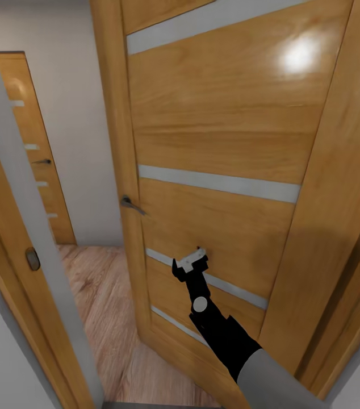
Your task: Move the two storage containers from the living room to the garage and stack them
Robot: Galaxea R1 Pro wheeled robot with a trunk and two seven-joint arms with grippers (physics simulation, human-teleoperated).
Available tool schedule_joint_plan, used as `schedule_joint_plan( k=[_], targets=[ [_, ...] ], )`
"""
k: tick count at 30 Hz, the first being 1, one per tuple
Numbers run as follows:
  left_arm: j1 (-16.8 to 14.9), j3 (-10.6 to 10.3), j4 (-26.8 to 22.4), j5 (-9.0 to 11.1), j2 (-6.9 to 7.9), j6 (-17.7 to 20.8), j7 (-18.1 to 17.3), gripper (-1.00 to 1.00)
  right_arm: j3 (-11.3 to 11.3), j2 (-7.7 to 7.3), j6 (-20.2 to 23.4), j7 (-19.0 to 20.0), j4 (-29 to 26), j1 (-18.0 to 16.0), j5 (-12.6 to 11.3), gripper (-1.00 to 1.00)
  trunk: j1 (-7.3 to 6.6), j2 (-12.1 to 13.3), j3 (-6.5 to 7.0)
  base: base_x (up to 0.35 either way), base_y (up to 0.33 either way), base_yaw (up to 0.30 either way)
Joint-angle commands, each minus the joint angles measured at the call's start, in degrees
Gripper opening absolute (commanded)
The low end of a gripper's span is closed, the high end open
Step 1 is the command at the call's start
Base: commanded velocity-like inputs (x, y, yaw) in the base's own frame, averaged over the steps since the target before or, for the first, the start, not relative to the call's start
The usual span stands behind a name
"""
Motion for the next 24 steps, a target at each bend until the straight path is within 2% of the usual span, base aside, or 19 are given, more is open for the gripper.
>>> schedule_joint_plan(
  k=[1, 14, 24],
  targets=[
    [-0.01, 0.05, 0.0, 0.32, -0.04, -0.15, -0.01, 1.0, -6.16, 0.0, 0.21, -0.44, 0.54, -0.07, 0.69, 1.0, 0.02, -0.02, -0.05, 0.18, 0.0, 0.0],
    [-0.01, 0.05, 0.0, 0.33, -0.01, -0.15, -0.01, 1.0, -5.96, 0.0, -1.16, -0.54, 3.89, -0.07, 1.31, 1.0, 0.02, -0.02, -0.05, 0.196, 0.0, 0.0],
    [-0.01, 0.06, 0.0, 0.33, -0.03, -0.15, -0.01, 1.0, -5.89, 0.0, -1.12, -0.38, 4.42, -0.07, 1.26, 1.0, 0.02, -0.02, -0.05, 0.016, 0.0, 0.0]
  ],
)
